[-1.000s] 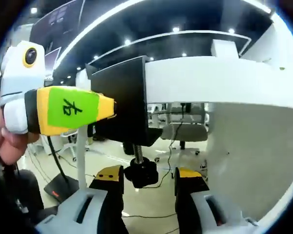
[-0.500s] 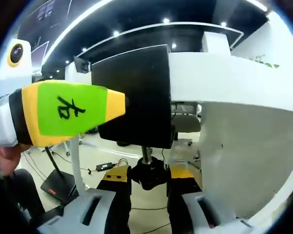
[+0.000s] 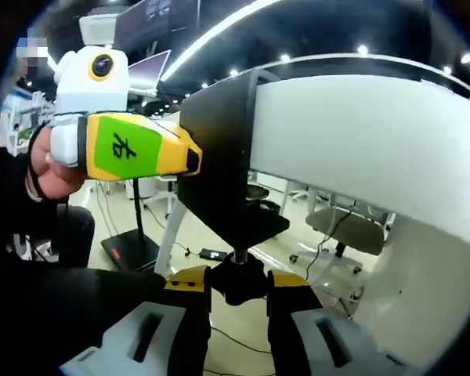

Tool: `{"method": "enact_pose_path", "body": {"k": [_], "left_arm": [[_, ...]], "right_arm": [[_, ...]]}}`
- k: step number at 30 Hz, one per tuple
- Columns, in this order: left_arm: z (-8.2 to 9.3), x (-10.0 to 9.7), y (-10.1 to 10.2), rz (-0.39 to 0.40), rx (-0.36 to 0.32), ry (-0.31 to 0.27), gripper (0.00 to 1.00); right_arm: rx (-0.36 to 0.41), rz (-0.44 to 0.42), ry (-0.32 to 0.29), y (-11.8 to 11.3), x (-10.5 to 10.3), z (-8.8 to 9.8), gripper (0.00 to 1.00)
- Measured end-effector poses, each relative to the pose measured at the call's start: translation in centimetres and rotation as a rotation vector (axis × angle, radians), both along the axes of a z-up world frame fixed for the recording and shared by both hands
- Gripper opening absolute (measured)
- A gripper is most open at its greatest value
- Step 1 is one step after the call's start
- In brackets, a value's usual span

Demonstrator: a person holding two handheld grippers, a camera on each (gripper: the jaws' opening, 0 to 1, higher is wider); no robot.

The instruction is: Clamp the fixed fixture on the desktop, loosen the retaining clip, secure it to the edge of the desk, and tighten the retaining clip.

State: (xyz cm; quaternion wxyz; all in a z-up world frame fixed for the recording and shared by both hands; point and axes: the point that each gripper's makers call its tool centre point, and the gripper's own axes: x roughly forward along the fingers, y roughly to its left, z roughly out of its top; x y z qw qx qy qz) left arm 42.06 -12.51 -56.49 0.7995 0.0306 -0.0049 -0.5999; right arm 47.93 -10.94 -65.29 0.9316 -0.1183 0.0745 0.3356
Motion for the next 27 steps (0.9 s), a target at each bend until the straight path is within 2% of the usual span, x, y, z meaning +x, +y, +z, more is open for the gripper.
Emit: {"method": "enact_pose_path", "body": {"k": [5,11,13,15,17,19,21,24,26,27], "left_arm": [[0.0,-0.2,-0.2,-0.003,-0.003,0.003,0.02],[0.0,-0.3,-0.2,-0.005,-0.011,0.011,0.02],[0.0,-0.4,-0.2,-0.005,-0.013,0.01,0.02],[0.0,-0.4,-0.2,-0.006,-0.017,0.016,0.02],[0.0,-0.5,-0.2,-0.001,-0.022,0.021,0.02],[0.0,-0.5,-0.2,0.004,-0.021,0.028,0.02],[0.0,-0.5,-0.2,0.008,-0.023,0.034,0.02],[0.1,-0.6,-0.2,0.011,-0.034,0.046,0.02],[0.1,-0.6,-0.1,0.015,-0.038,0.051,0.02],[0.2,-0.6,-0.1,0.017,-0.041,0.055,0.02]], "right_arm": [[-0.019,0.072,-0.015,0.2,-0.2,0.0,0.25],[-0.022,0.093,-0.031,0.3,-0.3,0.0,0.26],[-0.045,0.062,-0.053,0.2,-0.2,0.1,0.27],[-0.117,0.001,-0.126,-0.4,0.2,0.6,0.33],[-0.117,-0.075,-0.108,-1.0,0.2,0.6,0.39],[-0.16,-0.134,-0.126,-1.3,0.1,0.8,0.41],[-0.12,-0.202,-0.112,-1.4,-0.1,1.1,0.43],[0.003,-0.319,-0.073,-2.0,-0.1,1.7,0.49],[0.072,-0.389,-0.034,-2.2,-0.2,1.7,0.5],[0.127,-0.448,0.006,-2.6,-0.2,1.4,0.5]]}}
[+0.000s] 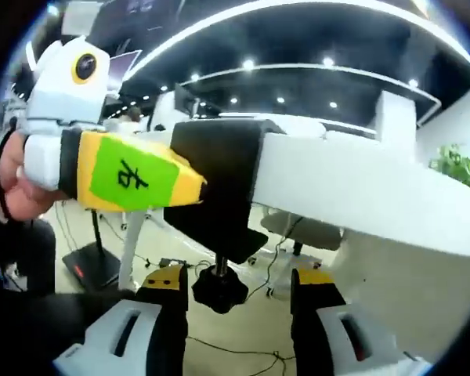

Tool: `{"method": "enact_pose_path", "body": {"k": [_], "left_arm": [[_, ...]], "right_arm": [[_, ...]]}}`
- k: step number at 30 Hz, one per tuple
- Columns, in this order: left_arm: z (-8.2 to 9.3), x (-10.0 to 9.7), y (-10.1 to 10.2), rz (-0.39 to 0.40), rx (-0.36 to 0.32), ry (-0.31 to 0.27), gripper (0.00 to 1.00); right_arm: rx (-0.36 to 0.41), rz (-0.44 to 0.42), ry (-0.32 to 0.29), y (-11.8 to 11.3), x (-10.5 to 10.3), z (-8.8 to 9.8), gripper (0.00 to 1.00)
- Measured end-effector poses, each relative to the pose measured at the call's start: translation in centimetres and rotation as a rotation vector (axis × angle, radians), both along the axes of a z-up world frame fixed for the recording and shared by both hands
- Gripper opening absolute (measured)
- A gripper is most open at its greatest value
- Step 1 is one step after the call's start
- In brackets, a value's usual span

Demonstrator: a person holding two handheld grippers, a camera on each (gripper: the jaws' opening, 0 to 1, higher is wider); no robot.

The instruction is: Clamp the fixed fixture on the desktop, loosen the retaining clip, secure it to the edge of the desk, and tighten the retaining clip.

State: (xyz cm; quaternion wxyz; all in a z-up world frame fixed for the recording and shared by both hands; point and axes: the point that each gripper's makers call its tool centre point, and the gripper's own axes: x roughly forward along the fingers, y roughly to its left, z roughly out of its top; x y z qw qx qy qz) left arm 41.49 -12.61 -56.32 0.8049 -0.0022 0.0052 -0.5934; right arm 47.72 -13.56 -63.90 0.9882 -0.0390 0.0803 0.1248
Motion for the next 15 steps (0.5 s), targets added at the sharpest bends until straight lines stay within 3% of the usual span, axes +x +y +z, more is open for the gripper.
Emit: {"method": "enact_pose_path", "body": {"k": [3,10,13,15], "left_arm": [[0.0,0.0,0.1,0.006,-0.005,0.004,0.02],[0.1,0.1,0.1,0.008,-0.009,0.006,0.02],[0.2,0.0,0.0,0.006,-0.015,0.005,0.02],[0.2,0.0,-0.1,0.005,-0.012,0.001,0.02]], "right_arm": [[0.1,-0.069,0.065,-0.1,-0.1,-0.9,0.5],[0.097,-0.108,0.062,1.2,0.0,-1.0,0.45],[0.085,-0.124,0.067,1.7,0.3,-1.2,0.3],[0.061,-0.155,0.062,0.9,0.8,-1.3,0.26]]}}
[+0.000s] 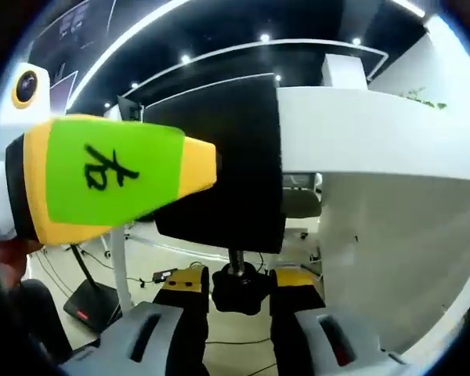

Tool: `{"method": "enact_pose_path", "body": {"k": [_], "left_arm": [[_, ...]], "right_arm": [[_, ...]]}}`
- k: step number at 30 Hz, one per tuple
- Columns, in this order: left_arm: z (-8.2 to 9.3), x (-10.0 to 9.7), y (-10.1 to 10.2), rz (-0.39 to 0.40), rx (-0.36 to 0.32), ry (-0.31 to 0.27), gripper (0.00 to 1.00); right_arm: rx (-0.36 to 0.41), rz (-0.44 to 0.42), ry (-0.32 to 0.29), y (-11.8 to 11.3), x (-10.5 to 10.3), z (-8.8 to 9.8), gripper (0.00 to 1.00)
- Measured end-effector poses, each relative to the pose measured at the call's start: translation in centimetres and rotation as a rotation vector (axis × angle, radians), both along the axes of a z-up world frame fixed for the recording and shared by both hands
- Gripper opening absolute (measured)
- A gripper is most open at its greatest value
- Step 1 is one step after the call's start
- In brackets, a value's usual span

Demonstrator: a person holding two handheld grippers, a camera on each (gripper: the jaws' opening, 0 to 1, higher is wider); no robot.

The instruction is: Clamp the fixed fixture on the desktop, loosen the retaining clip, secure it to the edge of the desk, and tighten the retaining clip.

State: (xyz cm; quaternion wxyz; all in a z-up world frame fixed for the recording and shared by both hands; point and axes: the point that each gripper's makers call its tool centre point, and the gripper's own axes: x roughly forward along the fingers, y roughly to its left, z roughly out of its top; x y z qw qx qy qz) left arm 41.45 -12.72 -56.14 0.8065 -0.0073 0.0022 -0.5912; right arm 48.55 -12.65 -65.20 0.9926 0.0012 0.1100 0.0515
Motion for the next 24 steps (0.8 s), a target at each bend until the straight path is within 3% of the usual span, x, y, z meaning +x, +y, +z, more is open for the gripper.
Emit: {"method": "enact_pose_path", "body": {"k": [5,12,18,24], "left_arm": [[0.0,0.0,-0.1,-0.002,0.001,-0.002,0.02],[-0.1,0.8,0.0,-0.013,0.003,0.01,0.02],[-0.1,0.5,-0.2,-0.005,0.027,-0.005,0.02],[0.1,0.3,0.0,-0.009,0.038,-0.02,0.02]], "right_arm": [[-0.035,0.027,-0.011,-0.2,-0.4,0.2,0.25],[-0.078,0.295,-0.064,0.9,-0.2,0.4,0.25],[-0.091,0.478,-0.047,1.3,-0.2,0.3,0.25],[-0.114,0.597,-0.063,1.7,-0.2,0.4,0.25]]}}
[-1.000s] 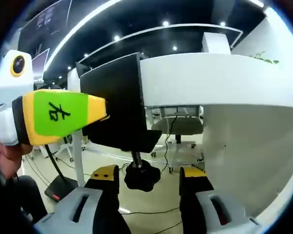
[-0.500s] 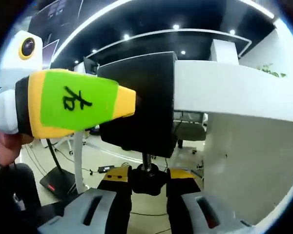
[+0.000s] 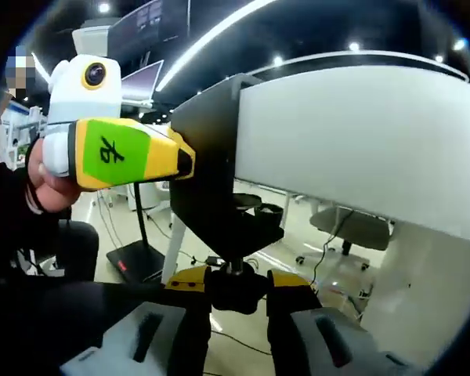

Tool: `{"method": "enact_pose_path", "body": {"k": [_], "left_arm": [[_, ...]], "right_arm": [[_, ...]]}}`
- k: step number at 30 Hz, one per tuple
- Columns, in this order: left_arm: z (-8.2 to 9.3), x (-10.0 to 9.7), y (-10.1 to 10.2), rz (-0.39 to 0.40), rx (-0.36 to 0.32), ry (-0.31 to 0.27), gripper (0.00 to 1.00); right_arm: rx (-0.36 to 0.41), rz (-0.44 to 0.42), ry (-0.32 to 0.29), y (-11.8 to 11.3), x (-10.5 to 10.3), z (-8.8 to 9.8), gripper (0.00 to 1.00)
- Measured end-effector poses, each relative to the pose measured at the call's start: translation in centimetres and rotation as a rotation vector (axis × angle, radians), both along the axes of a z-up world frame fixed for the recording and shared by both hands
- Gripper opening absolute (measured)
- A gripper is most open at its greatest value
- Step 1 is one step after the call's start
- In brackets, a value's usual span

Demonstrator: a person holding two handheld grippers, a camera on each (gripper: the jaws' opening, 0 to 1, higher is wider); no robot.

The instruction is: Clamp the fixed fixture on the desktop, loosen the retaining clip, secure it to the edge of the desk, and tighten the retaining clip.

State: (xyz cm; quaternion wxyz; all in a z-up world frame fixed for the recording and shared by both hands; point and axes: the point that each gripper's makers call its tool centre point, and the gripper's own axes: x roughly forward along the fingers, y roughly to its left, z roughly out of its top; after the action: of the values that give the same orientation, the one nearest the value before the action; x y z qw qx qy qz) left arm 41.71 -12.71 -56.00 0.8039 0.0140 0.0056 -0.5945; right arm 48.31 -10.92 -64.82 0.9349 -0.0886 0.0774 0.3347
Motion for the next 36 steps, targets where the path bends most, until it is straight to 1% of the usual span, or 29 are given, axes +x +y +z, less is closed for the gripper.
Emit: {"method": "enact_pose_path", "body": {"k": [1,3,4,6,9,11,13,15,16,17,18,19,22,25,26,27,28,31,34,35,36], "left_arm": [[0.0,0.0,0.0,-0.001,0.001,0.0,0.02],[0.0,0.0,0.0,0.004,0.005,0.005,0.02],[0.0,0.0,0.0,0.008,0.002,0.018,0.02],[-0.2,0.1,-0.1,0.01,-0.007,0.075,0.03],[-0.1,0.3,0.1,0.006,-0.032,0.11,0.03],[-0.1,0.2,0.1,0.005,-0.031,0.11,0.03],[-0.2,0.1,0.1,0.007,-0.032,0.109,0.03],[-0.2,0.1,0.1,0.009,-0.027,0.099,0.03],[-0.3,-0.1,0.0,0.009,-0.02,0.092,0.03],[-0.3,-0.1,-0.1,0.01,-0.019,0.091,0.03],[-0.3,-0.1,-0.1,0.012,-0.015,0.084,0.03],[-0.2,-0.2,0.0,0.013,-0.012,0.079,0.03],[-0.1,-0.2,0.0,0.014,-0.015,0.07,0.03],[-0.1,-0.2,0.0,0.013,-0.018,0.068,0.03],[-0.1,-0.2,0.0,0.013,-0.018,0.066,0.03],[-0.1,-0.4,0.0,0.015,-0.016,0.062,0.03],[0.0,-0.4,0.1,0.016,-0.016,0.056,0.03],[0.1,-0.2,0.2,0.017,-0.019,0.051,0.03],[0.2,-0.3,0.3,0.016,-0.02,0.036,0.03],[0.2,-0.3,0.3,0.017,-0.018,0.034,0.03],[0.3,-0.4,0.3,0.019,-0.019,0.031,0.03]], "right_arm": [[0.006,-0.003,-0.001,-0.2,0.2,0.1,0.25],[0.0,0.012,-0.006,0.1,-0.1,0.0,0.25],[0.006,0.011,-0.004,0.3,-0.1,0.0,0.25],[0.012,0.009,-0.001,0.4,-0.2,-0.1,0.25],[0.004,-0.005,-0.007,0.4,-0.4,0.0,0.25],[-0.014,-0.027,-0.027,0.2,-0.5,0.1,0.26],[-0.032,-0.076,-0.057,-0.3,-0.6,0.2,0.3],[-0.09,-0.19,-0.05,-1.4,-0.8,-0.9,0.41],[-0.087,-0.283,-0.034,-2.2,-0.8,-1.3,0.47],[-0.062,-0.326,-0.029,-2.5,-0.8,-1.3,0.53],[0.028,-0.378,-0.022,-2.4,-0.9,-0.8,0.56],[0.055,-0.406,-0.017,-2.5,-1.0,-0.7,0.57],[0.097,-0.498,-0.024,-2.2,-1.0,0.2,0.54],[0.123,-0.533,0.008,-1.5,-0.8,0.2,0.38],[0.116,-0.548,0.016,-1.5,-0.6,0.1,0.3],[0.116,-0.552,0.018,-1.4,-0.5,0.1,0.26],[0.105,-0.561,0.005,-1.5,-0.5,0.2,0.26],[0.083,-0.555,0.011,-1.7,-0.7,0.2,0.25],[0.067,-0.512,0.021,-1.6,-0.7,0.2,0.24],[0.052,-0.465,0.02,-1.3,-0.6,0.2,0.24],[0.062,-0.418,0.029,-1.1,-0.6,0.2,0.24]]}}
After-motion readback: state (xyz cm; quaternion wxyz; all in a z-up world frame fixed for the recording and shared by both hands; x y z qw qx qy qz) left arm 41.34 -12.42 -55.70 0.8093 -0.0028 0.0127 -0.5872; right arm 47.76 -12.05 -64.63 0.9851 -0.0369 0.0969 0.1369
